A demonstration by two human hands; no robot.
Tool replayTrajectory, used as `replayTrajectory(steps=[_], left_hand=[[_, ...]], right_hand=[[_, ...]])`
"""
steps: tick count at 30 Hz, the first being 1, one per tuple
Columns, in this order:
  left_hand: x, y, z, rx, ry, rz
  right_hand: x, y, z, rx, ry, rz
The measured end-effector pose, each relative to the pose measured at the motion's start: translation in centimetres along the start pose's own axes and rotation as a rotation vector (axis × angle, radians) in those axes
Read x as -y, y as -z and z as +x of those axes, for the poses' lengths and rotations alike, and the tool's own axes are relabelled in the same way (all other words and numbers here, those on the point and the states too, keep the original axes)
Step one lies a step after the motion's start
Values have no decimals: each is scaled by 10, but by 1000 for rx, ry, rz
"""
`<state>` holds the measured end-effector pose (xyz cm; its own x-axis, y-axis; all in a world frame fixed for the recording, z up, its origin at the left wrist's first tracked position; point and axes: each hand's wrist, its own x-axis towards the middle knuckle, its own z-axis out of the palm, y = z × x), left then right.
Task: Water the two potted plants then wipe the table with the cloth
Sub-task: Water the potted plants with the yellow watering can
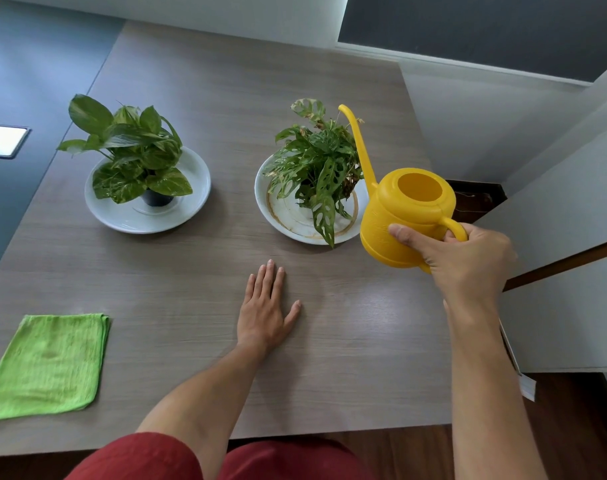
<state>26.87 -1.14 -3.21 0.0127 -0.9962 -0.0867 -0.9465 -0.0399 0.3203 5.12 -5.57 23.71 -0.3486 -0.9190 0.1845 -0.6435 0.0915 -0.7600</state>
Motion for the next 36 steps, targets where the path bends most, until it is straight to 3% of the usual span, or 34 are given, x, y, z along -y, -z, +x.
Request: replayTrajectory(steps=[17,30,36], left_hand=[[-1,21,5,72,29,-99],[73,76,-69,-75,411,-142],[118,79,-81,-159,470,-192]], right_hand=[[8,-4,-18,-21,86,108],[49,-44,-41,218,126,224],[74,-84,-61,303,124,246]])
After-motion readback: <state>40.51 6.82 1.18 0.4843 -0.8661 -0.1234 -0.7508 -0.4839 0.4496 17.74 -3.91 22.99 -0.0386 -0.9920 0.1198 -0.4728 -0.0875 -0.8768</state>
